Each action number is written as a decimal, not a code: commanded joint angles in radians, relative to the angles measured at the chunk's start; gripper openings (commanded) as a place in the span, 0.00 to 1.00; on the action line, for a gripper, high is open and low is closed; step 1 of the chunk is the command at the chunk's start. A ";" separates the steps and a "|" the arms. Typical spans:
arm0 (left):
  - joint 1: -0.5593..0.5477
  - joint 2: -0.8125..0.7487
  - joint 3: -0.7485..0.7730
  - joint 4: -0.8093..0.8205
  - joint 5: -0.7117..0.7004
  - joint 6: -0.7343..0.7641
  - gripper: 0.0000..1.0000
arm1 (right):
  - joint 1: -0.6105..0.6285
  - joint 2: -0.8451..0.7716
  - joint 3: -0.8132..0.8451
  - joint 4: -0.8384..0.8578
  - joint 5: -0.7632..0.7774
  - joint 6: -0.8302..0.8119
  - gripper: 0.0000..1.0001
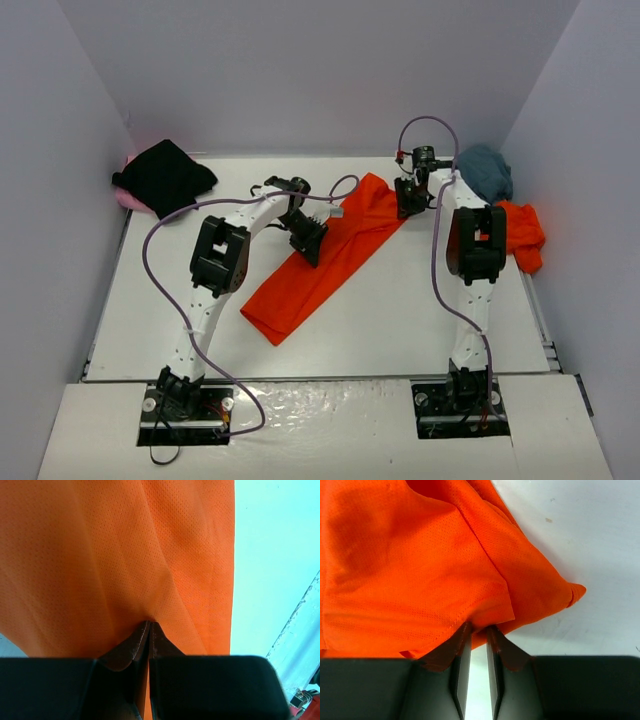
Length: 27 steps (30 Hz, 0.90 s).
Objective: Fold and stack the t-shirts
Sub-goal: Fold the tshirt
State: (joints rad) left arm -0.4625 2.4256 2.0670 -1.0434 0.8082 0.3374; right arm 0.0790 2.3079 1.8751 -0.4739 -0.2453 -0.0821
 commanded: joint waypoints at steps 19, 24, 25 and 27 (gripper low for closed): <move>0.035 -0.220 -0.041 -0.137 -0.073 0.176 0.00 | 0.096 -0.103 0.124 -0.022 0.108 -0.030 0.00; 0.049 -0.201 -0.077 -0.172 -0.104 0.232 0.00 | 0.115 -0.037 0.126 -0.028 0.109 -0.023 0.00; 0.050 -0.196 -0.079 -0.179 -0.105 0.244 0.00 | 0.116 -0.029 0.127 -0.031 0.109 -0.022 0.00; 0.055 -0.174 -0.084 -0.185 -0.110 0.256 0.00 | 0.123 -0.014 0.124 -0.034 0.111 -0.025 0.00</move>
State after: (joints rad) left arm -0.4204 2.2774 1.9785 -1.1663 0.7097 0.5177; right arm 0.1937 2.2876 1.9903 -0.4986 -0.1528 -0.1119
